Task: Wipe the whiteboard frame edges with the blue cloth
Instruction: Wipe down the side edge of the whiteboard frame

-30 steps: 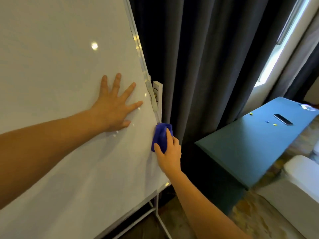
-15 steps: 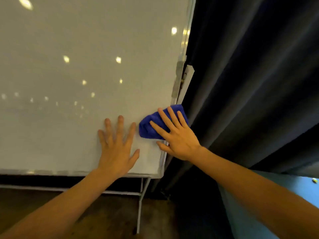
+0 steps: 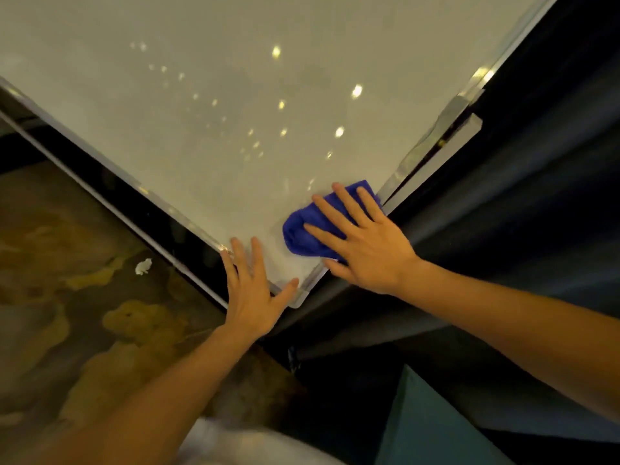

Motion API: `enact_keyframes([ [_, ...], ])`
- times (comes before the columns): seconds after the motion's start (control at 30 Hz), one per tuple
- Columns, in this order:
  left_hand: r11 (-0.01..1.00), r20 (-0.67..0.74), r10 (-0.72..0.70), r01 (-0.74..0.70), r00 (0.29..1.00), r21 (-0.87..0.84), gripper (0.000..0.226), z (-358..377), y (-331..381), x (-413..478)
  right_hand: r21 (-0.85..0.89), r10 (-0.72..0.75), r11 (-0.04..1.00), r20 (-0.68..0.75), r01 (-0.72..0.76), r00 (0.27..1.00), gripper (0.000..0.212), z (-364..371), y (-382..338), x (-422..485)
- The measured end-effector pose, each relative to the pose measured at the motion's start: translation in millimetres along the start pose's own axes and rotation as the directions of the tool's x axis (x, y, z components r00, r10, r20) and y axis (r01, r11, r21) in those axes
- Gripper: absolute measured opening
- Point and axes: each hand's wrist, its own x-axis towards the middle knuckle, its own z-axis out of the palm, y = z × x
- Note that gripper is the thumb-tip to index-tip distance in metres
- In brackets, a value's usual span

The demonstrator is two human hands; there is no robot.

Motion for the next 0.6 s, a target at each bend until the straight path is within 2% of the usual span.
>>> enact_keyframes([
  [0.07, 1.000, -0.043, -0.007, 0.007, 0.999, -0.003, 0.113, 7.8, 1.5, -2.2, 0.007, -0.054, 0.999, 0.036, 0.054, 0.998, 0.076, -1.4, -13.8, -3.9],
  [0.1, 1.000, -0.050, 0.001, -0.002, 0.999, -0.009, 0.117, 12.1, -0.7, -4.3, 0.000, -0.145, 0.989, 0.076, 0.145, 0.987, 0.077, 1.5, -23.7, -7.8],
  [0.17, 0.999, -0.052, 0.044, -0.045, 0.998, -0.014, 0.123, 16.0, -12.1, -9.1, -0.003, -0.331, 0.942, 0.178, 0.337, 0.927, 0.075, 6.3, -34.9, -12.2],
  [0.23, 0.996, -0.072, 0.088, -0.090, 0.994, -0.016, 0.125, 17.4, -23.1, -11.7, -0.033, -0.433, 0.889, 0.269, 0.457, 0.860, 0.076, 0.9, -26.8, 0.0],
  [0.3, 0.997, -0.062, 0.065, -0.067, 0.996, -0.040, 0.123, 19.0, -23.0, -12.3, -0.113, -0.500, 0.814, 0.363, 0.569, 0.787, 0.079, -7.0, -10.9, 22.5],
  [0.4, 0.979, -0.130, -0.034, 0.007, 0.991, -0.202, 0.105, 30.0, -12.2, -2.8, -0.204, -0.526, 0.720, 0.463, 0.663, 0.713, 0.078, -18.1, 1.1, 74.2],
  [0.47, 0.932, -0.207, -0.134, 0.052, 0.969, -0.359, 0.101, 44.5, 8.4, 6.4, -0.315, -0.503, 0.650, 0.504, 0.692, 0.702, 0.084, -32.3, 2.6, 121.9],
  [0.53, 0.856, -0.294, -0.280, 0.099, 0.914, -0.507, 0.102, 58.0, 36.9, 15.9, -0.407, -0.469, 0.601, 0.517, 0.687, 0.716, 0.095, -52.4, -3.4, 160.4],
  [0.6, 0.756, -0.365, -0.473, 0.157, 0.802, -0.635, 0.098, 68.4, 57.0, 20.4, -0.483, -0.480, 0.524, 0.514, 0.702, 0.711, 0.096, -62.0, -16.0, 182.9],
])
